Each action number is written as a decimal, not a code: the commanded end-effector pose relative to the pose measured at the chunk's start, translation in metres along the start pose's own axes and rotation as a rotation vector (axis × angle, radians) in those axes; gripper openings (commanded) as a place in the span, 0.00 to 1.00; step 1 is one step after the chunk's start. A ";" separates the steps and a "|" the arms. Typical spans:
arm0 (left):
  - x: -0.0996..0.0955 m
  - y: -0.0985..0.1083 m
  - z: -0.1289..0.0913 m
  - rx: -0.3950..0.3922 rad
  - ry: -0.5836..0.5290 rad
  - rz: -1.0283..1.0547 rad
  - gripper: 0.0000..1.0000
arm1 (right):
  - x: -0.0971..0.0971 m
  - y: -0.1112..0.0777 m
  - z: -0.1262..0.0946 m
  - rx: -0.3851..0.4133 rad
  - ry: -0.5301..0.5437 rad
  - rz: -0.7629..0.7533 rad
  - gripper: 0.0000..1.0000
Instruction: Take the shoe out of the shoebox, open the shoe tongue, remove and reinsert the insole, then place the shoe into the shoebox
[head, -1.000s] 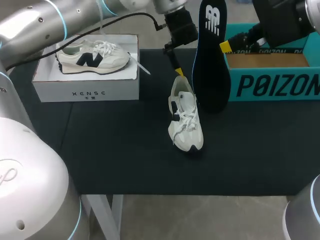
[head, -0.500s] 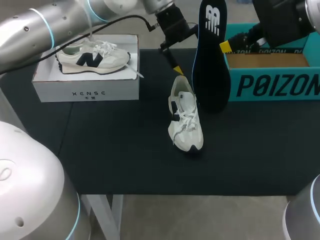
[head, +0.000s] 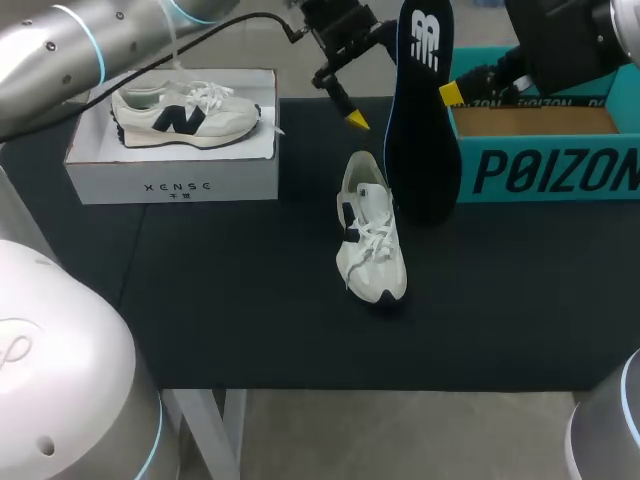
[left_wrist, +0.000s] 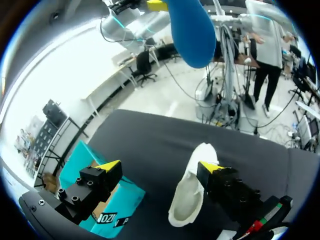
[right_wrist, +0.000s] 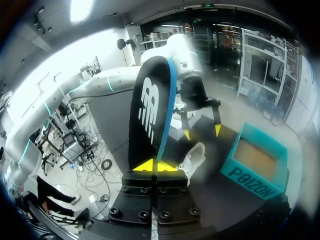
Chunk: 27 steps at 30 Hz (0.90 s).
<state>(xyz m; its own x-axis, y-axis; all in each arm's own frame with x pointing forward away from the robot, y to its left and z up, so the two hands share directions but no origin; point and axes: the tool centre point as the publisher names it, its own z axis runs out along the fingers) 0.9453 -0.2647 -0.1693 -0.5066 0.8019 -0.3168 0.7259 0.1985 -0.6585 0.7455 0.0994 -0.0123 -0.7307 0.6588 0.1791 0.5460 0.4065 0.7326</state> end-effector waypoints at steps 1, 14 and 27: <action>-0.008 0.010 -0.004 0.621 -0.081 -0.424 1.00 | 0.000 0.002 0.002 0.003 -0.001 0.001 0.00; -0.008 0.010 -0.004 0.621 -0.081 -0.424 1.00 | 0.000 0.002 0.002 0.003 -0.001 0.001 0.00; -0.010 -0.001 -0.046 0.615 -0.213 -0.367 1.00 | 0.000 0.002 0.002 0.003 -0.001 0.001 0.00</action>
<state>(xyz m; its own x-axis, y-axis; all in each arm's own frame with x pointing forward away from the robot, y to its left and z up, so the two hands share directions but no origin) 0.9761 -0.2502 -0.1342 -0.7857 0.6120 -0.0897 0.1419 0.0373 -0.9892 0.7455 0.0994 -0.0123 -0.7307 0.6588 0.1791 0.5460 0.4065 0.7326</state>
